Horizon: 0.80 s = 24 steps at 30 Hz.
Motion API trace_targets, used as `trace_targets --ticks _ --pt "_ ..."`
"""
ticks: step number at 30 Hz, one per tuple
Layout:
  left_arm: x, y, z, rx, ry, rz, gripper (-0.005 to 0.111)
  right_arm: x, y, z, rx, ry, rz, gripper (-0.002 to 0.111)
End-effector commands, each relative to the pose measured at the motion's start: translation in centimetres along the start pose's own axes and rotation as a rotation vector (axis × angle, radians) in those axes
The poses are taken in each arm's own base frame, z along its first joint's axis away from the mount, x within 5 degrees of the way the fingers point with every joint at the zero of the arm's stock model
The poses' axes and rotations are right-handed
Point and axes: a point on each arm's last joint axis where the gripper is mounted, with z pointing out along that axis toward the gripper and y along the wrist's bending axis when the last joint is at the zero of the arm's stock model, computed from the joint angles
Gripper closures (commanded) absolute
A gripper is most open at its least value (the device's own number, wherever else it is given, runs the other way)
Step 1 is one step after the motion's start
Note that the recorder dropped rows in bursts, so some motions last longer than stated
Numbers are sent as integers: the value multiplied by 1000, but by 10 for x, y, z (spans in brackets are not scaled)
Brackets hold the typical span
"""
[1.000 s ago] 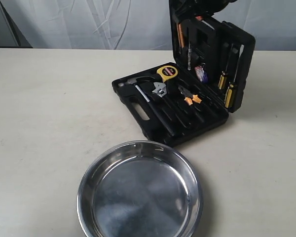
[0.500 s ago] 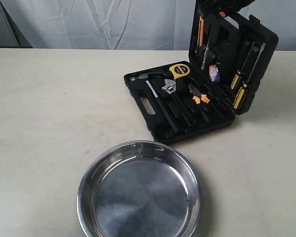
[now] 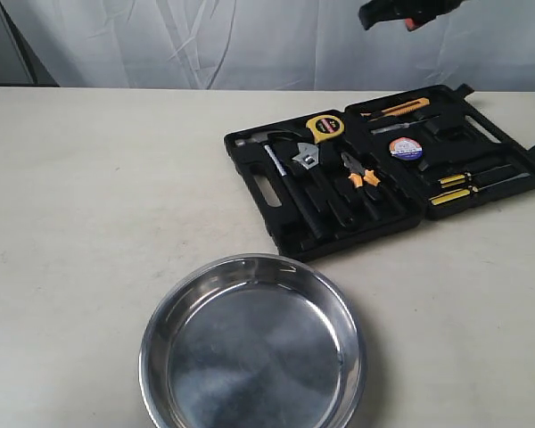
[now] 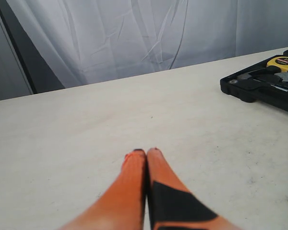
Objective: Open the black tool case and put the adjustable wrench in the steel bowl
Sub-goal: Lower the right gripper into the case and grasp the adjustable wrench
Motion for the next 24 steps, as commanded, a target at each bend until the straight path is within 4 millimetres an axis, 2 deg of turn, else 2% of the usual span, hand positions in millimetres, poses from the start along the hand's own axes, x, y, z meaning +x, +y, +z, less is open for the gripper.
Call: trace_targets --ticks 1,5,7,9,11,14,17,20,22,24 --pt "-2 0 0 3 -13 -4 106 3 29 24 -286 0 -9 108" --pt "-2 0 0 3 -13 -4 106 9 67 51 -641 -6 -5 108" --pt "-2 0 0 3 -13 -4 106 20 87 56 -880 17 -137 108" --pt "-2 0 0 3 -13 -4 106 31 94 60 -982 58 -238 108" --pt "-2 0 0 3 -13 -4 106 39 92 70 -923 143 -236 108" --pt "-2 0 0 3 -13 -4 106 56 72 83 -655 368 -215 108" --pt "-2 0 0 3 -13 -4 106 64 48 91 -378 497 -59 108" --pt "-2 0 0 3 -13 -4 106 54 37 100 -207 395 76 108" --pt "-2 0 0 3 -13 -4 106 49 39 101 -232 326 50 108" --pt "-2 0 0 3 -13 -4 106 45 50 99 -321 285 -7 108"
